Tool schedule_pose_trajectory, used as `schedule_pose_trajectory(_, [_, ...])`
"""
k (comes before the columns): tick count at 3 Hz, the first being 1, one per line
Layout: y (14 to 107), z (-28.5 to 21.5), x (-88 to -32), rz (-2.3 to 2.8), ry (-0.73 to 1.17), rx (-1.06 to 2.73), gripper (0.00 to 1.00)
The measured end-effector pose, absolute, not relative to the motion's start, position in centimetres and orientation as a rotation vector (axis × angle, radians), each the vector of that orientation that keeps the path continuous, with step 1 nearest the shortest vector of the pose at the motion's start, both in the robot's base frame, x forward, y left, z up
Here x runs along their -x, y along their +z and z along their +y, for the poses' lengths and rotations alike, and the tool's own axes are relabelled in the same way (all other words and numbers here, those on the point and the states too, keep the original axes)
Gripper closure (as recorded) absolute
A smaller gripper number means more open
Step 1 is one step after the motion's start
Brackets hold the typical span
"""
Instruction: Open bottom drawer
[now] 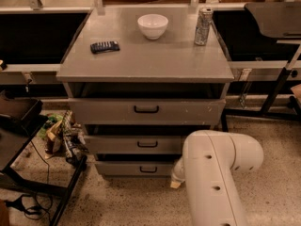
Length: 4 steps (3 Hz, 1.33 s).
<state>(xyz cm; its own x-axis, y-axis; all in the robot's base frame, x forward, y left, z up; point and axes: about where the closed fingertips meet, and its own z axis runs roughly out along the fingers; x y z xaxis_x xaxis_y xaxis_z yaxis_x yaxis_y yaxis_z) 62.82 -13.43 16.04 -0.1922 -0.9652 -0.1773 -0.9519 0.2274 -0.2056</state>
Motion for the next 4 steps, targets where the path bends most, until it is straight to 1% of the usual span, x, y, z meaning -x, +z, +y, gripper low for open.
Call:
schedule_pose_trajectory(2, [17.58, -13.43, -62.82, 2.236, -0.072, 1.800, 0.89])
schedule_pose_trajectory(3, [17.57, -13.43, -62.82, 2.236, -0.072, 1.800, 1.00])
schedule_pose_trajectory(4, [17.62, -13.43, -62.82, 2.236, -0.072, 1.800, 1.00])
